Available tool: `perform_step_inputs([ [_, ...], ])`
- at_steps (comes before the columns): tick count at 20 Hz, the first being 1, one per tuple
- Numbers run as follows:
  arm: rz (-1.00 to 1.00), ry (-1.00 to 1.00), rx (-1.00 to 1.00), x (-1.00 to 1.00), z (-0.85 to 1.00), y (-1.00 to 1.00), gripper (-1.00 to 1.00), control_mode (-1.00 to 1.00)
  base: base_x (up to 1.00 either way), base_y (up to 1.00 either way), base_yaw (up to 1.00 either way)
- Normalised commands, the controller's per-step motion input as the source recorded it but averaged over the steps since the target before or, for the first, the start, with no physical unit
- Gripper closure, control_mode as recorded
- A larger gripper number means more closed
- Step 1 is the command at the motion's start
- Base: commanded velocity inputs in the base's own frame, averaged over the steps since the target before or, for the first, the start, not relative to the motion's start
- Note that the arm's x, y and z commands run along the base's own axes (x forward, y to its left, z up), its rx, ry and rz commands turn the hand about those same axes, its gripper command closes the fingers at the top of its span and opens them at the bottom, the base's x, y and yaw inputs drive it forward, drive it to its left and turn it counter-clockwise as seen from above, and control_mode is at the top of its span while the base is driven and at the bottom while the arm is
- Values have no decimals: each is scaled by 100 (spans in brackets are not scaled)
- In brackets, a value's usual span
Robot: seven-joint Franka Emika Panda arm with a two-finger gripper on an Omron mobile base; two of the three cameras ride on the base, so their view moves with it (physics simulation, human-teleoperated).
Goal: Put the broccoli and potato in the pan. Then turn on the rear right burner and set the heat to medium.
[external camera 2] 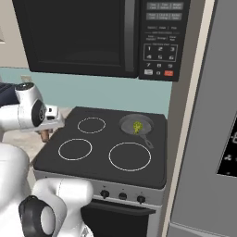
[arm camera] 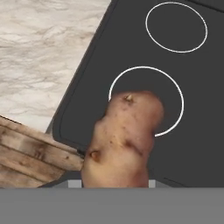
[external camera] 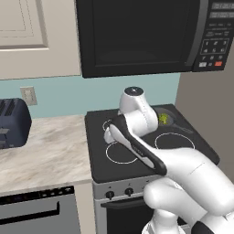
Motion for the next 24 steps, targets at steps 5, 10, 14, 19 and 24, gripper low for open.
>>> perform_step_inputs([
  [5, 12, 0, 0, -8, 7, -79, 100, -100, 0, 0, 0],
  [10, 10, 0, 0, 0, 0, -76, 100, -100, 0, 0, 0],
  [14, 9, 0, 0, 0, 6, -73, 100, -100, 0, 0, 0],
  [19, 8, 0, -2, 1, 6, -75, 100, -100, 0, 0, 0],
  [24, 5, 0, -3, 1, 1, -78, 100, -100, 0, 0, 0],
])
